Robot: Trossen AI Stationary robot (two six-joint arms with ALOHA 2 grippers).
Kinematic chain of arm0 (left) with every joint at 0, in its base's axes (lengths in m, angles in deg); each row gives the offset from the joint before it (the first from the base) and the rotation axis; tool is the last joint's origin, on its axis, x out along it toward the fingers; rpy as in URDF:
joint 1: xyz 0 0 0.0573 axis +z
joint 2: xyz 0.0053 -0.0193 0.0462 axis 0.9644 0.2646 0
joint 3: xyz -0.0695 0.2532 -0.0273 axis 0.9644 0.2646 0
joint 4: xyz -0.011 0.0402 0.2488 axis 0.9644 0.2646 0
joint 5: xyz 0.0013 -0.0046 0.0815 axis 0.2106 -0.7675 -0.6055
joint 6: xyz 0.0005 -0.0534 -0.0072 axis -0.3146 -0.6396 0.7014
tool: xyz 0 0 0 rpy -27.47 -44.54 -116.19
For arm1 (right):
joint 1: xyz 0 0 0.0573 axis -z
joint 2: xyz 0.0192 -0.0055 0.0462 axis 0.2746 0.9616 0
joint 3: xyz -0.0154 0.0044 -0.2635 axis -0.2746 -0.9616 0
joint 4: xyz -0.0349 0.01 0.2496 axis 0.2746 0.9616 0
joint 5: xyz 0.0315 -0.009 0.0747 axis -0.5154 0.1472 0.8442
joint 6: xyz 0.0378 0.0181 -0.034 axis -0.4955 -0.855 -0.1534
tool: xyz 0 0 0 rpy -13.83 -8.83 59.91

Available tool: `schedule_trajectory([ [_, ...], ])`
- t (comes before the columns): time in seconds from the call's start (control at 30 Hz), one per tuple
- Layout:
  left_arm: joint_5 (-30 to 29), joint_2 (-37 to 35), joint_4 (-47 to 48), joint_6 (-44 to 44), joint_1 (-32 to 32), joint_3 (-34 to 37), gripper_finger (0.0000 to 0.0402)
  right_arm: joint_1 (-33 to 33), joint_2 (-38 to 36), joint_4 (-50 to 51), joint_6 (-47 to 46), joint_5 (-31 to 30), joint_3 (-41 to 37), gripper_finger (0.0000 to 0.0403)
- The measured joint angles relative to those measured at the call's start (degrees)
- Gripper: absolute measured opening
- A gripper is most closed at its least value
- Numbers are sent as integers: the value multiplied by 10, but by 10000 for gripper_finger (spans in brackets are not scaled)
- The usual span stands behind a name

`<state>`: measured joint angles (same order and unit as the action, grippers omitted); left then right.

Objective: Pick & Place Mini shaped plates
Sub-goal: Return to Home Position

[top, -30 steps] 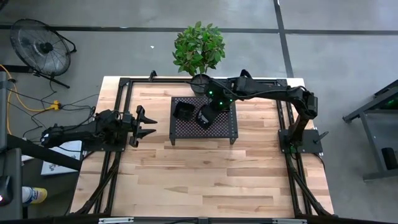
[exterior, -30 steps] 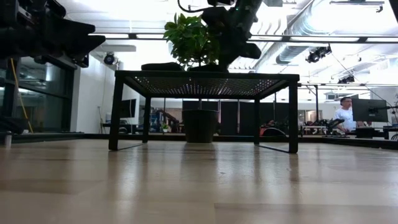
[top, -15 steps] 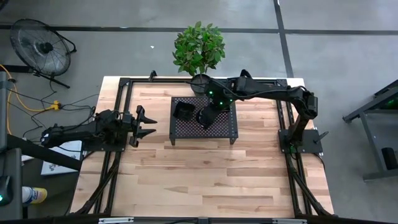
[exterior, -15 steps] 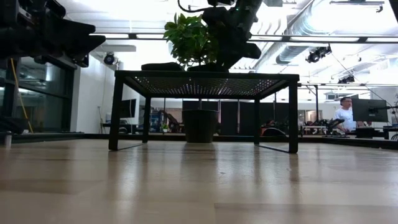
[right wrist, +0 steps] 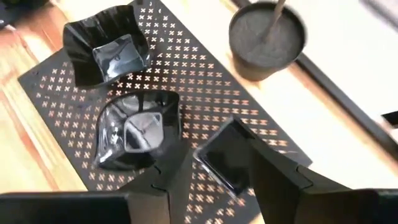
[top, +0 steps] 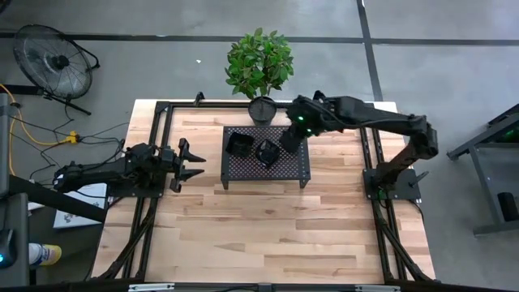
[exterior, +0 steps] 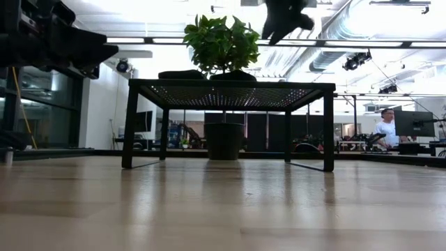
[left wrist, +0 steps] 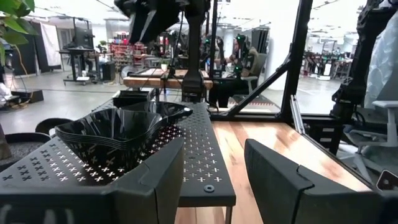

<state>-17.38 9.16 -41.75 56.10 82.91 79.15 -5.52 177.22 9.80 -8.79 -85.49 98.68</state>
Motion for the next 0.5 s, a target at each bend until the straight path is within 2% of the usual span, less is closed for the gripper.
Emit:
schedule_trajectory([
  [0.23, 0, 0, -1, 0, 0, 0, 167, -69, -60, 4, 7, -108, -22, 145],
  [0.33, 1, 0, -1, 0, 0, 0, 167, -96, -106, -58, -10, -128, -99, 142],
  [0.5, 2, 0, -1, 0, 0, 0, 167, -138, -218, -228, -91, -124, -300, 125],
])
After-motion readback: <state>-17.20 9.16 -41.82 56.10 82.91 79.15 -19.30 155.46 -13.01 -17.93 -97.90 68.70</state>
